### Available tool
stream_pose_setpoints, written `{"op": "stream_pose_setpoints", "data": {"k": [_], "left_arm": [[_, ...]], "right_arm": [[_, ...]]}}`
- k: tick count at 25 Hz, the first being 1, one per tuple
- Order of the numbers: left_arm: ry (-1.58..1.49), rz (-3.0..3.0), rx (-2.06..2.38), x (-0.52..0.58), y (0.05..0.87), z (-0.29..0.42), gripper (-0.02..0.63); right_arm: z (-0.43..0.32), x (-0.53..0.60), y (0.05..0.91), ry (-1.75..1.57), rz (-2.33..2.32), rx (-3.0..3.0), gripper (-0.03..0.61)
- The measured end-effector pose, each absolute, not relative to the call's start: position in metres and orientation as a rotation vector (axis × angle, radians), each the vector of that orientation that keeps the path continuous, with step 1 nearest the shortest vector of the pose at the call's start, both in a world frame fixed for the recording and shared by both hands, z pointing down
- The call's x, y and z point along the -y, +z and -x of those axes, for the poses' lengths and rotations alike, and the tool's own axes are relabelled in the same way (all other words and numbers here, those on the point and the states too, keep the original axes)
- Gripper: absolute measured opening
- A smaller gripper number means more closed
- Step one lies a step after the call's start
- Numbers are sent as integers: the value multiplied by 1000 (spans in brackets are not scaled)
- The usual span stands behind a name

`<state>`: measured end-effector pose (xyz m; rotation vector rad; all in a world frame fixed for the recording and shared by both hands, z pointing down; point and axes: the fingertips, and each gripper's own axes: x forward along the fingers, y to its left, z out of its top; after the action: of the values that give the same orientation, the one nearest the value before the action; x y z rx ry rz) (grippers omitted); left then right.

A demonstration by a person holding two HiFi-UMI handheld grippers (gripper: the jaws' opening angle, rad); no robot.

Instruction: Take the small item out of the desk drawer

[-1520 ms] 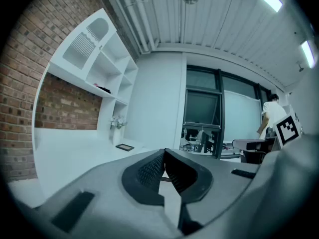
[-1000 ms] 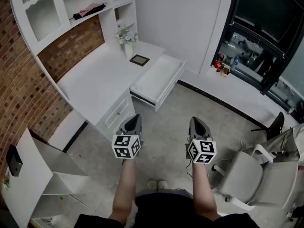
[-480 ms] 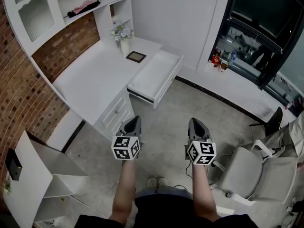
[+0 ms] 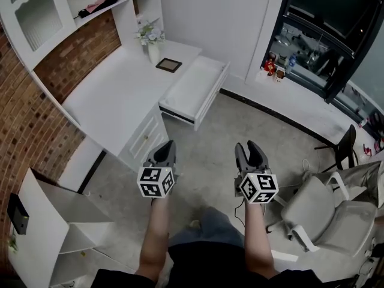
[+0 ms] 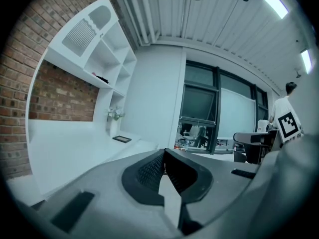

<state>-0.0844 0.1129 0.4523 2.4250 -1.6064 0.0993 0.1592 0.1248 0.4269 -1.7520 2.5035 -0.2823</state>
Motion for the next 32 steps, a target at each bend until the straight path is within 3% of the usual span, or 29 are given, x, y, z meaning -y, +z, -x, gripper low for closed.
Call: {"op": "stream_pose_setpoints", "data": {"k": [17,25,32], "left_arm": [[96,-2405,1655,-13,463,83,9],[103,-2263,1807,104,493,80,9],[37,-1948,2127,197,496,117,9]], "right_arm": [[-176,-22,439,-277,1729,-2496,158],[-179,138,471,-330,1595,-2629,158],[-123,299,476,-325,1240,-2965,158]]}}
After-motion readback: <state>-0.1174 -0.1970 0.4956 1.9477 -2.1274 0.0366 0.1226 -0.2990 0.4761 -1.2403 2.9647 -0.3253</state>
